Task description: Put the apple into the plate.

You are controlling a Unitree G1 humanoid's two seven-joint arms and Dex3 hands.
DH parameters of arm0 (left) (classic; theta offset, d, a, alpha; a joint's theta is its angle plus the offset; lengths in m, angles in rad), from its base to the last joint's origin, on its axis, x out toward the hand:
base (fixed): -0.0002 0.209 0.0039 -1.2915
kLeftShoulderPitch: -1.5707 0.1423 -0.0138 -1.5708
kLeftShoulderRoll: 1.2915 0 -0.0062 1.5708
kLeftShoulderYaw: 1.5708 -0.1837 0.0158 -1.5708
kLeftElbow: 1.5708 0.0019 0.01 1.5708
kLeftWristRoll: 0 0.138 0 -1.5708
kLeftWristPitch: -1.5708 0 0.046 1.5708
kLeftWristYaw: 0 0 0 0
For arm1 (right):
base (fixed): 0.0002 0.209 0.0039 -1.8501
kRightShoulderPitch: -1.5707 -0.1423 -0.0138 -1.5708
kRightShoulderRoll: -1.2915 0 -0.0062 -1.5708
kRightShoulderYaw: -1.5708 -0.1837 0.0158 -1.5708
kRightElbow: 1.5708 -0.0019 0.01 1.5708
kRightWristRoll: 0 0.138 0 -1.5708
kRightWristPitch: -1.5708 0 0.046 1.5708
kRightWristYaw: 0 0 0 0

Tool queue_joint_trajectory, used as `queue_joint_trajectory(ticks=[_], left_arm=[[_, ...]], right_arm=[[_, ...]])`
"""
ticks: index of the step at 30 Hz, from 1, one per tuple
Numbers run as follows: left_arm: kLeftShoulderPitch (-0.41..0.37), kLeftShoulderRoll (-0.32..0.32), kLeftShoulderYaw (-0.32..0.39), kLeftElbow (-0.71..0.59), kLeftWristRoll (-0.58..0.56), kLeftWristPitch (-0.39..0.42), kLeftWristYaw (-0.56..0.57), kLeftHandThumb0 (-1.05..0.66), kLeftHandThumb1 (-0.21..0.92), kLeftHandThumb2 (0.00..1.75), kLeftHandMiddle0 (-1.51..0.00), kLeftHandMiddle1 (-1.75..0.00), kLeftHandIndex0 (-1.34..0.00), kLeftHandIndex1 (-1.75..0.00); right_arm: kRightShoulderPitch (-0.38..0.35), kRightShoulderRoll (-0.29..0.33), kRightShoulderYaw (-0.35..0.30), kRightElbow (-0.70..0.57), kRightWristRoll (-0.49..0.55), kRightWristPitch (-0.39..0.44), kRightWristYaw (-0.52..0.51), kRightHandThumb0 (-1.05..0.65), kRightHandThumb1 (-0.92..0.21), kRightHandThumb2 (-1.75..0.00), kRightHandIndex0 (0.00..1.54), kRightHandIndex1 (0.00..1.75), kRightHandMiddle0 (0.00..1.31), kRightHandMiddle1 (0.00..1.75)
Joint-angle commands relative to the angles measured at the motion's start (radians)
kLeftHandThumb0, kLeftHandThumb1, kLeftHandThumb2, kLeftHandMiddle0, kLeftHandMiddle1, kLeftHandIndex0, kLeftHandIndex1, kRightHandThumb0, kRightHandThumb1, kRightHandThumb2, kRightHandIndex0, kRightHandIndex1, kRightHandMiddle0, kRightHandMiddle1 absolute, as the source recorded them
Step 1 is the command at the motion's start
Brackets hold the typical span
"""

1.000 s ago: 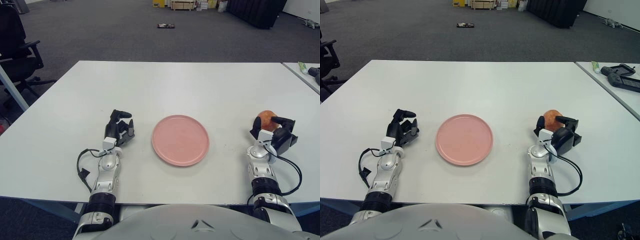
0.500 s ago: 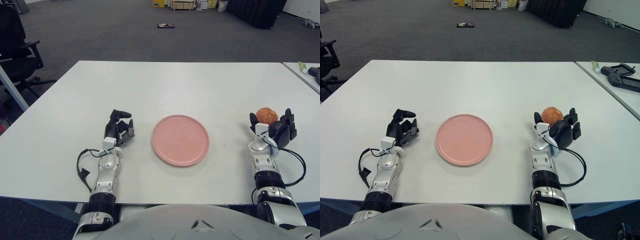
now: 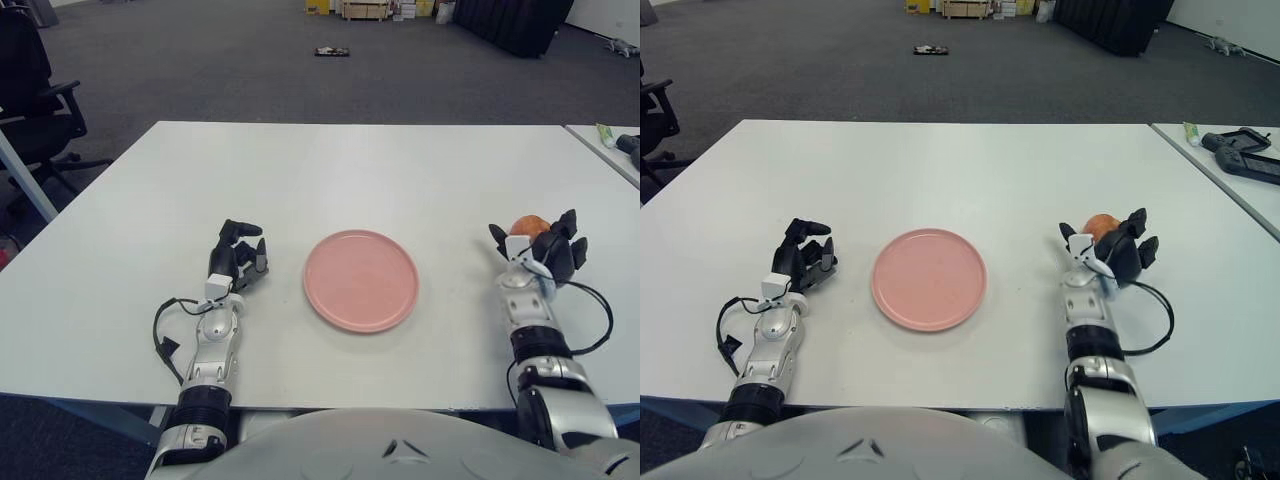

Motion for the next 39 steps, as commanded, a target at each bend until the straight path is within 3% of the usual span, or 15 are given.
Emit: queue_joint_trajectory(ticks=[1,23,28,30,39], left_arm=[[0.022,0.001,0.001,0.016,0.009,0.034,0.013,-0.39,0.66,0.89,-0.71,-1.75,-0.35,-1.75],[0.029,-0.005,0.001,0.018,-0.003,0.015,0.004,-0.39,0.65,0.9,-0.75,-1.75,-0.36,-1.75],[0.032,-0.006,0.003,0.013,-0.002,0.023,0.009,-0.39,0.65,0.91,-0.75,-1.75,-0.36,-1.75],[0.034,-0.007,0.004,0.011,-0.004,0.023,0.008,-0.39,0.65,0.91,-0.75,-1.75,-0.36,-1.75],[0.044,-0.008,0.005,0.0,-0.001,0.027,0.011,-0.39,0.64,0.92,-0.75,-1.75,-0.37,-1.75]], right_arm=[[-0.057,-0.033,-0.001,0.045,0.002,0.012,0.006,-1.01,-0.76,-0.24,0.0,0.0,0.0,0.0],[-0.242,-0.121,0.036,0.287,0.012,0.024,0.025,-0.92,-0.8,-0.24,0.0,0.0,0.0,0.0],[-0.277,-0.132,0.046,0.35,0.011,0.033,0.033,-0.82,-0.66,-0.53,0.0,0.0,0.0,0.0],[-0.297,-0.14,0.057,0.385,0.006,0.044,0.044,-0.76,-0.59,-0.67,0.0,0.0,0.0,0.08],[-0.372,-0.167,0.115,0.492,-0.008,0.105,0.106,-0.61,-0.5,-0.85,0.09,0.08,0.0,0.44]])
